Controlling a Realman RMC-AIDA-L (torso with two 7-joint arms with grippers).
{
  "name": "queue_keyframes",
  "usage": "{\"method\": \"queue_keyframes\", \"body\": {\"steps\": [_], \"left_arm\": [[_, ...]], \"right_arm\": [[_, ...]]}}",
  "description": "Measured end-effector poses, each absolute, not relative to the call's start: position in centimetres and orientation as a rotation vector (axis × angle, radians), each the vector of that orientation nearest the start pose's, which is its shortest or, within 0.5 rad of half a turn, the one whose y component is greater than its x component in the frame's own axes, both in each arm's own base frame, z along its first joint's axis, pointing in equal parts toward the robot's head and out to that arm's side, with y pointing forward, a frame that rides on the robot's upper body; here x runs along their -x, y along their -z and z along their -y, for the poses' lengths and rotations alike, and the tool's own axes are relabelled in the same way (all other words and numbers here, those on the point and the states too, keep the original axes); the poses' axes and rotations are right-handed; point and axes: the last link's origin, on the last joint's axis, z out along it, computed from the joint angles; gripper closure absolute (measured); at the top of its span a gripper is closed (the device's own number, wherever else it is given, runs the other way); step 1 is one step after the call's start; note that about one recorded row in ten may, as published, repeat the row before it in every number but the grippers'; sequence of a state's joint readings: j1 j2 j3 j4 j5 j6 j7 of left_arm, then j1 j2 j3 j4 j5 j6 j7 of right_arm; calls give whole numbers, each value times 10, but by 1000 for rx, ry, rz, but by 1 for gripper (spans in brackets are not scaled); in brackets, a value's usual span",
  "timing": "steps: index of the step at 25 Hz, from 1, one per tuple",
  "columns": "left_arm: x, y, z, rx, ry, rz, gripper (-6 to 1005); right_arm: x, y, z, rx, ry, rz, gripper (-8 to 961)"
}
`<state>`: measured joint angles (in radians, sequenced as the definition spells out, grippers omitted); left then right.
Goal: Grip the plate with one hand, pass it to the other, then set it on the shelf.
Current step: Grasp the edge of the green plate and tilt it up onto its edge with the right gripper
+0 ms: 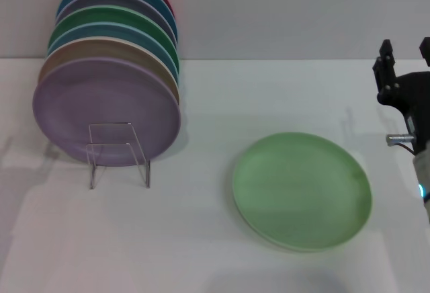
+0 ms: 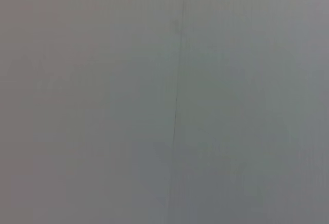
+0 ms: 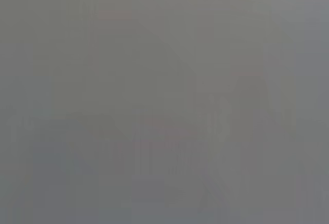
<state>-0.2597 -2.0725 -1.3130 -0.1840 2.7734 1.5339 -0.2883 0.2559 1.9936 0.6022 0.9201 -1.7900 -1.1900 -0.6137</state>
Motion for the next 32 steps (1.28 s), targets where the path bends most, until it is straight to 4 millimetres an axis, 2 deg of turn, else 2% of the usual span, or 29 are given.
{"method": "queue_keyframes", "body": {"steps": [4,9,13,16,23,29,32], "left_arm": [[332,-33,-274,1429,961,379,186],[334,-33,-274,1431,953,385,186],[334,-32,-274,1432,949,389,186],[334,-32,-274,1432,949,389,186],[334,-32,-274,1433,950,389,186],[334,-31,-274,1433,950,393,186],[334,-31,-274,1434,951,394,186]], "right_arm": [[-237,28,-313,1438,-652,-438,377],[-237,32,-302,1415,-723,-330,377],[-239,30,-299,1411,-772,-340,378],[-237,26,-307,1442,-752,-416,378],[-231,5,-342,1577,-599,-658,380],[-230,-14,-354,1744,-553,-788,381],[-233,-30,-361,1836,-537,-896,382]]}}
